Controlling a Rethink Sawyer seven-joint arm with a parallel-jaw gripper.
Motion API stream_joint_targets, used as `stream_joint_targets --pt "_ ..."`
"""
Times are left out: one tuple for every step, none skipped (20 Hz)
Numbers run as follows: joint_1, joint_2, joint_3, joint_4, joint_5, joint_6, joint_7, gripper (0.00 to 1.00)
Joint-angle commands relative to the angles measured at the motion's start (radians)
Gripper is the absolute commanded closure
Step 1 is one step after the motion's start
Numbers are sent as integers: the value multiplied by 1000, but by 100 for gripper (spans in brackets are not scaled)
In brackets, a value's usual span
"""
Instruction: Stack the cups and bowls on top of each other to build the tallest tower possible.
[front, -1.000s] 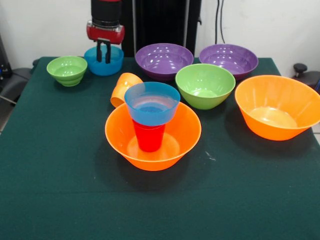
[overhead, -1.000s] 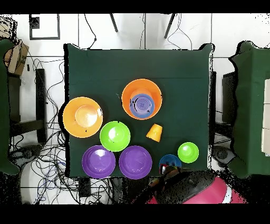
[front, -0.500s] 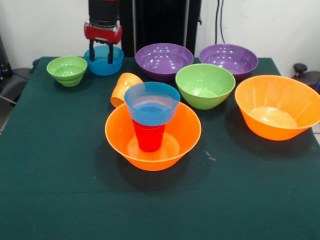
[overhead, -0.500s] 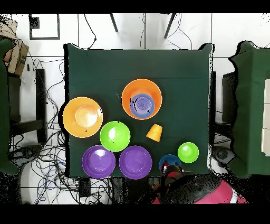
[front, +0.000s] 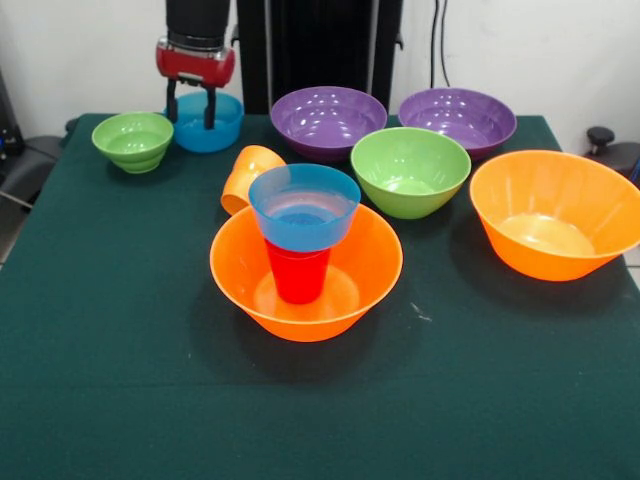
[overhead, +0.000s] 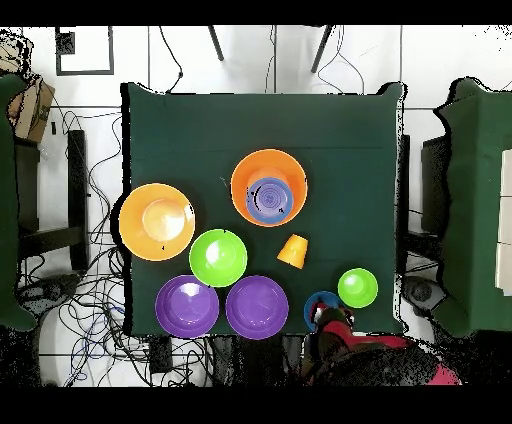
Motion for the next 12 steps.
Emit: stream_joint_targets --pt "7 -60 155 -19 2 125 57 0" --pt "13 -58 151 -17 5 121 61 0" --pt "11 -105 167 17 8 140 62 0" --pt "12 -112 168 23 12 144 63 0" --pt "11 -132 175 35 15 152 64 0" --pt "11 -137 177 40 18 159 64 0" --pt "14 -144 176 45 20 159 65 0" --pt "14 -148 178 48 22 162 66 0" --pt "16 -152 179 52 23 163 67 0" --pt "16 -153 182 55 24 165 68 0" --pt "19 -154 181 56 26 163 70 0" --pt "20 -152 183 56 27 164 72 0"
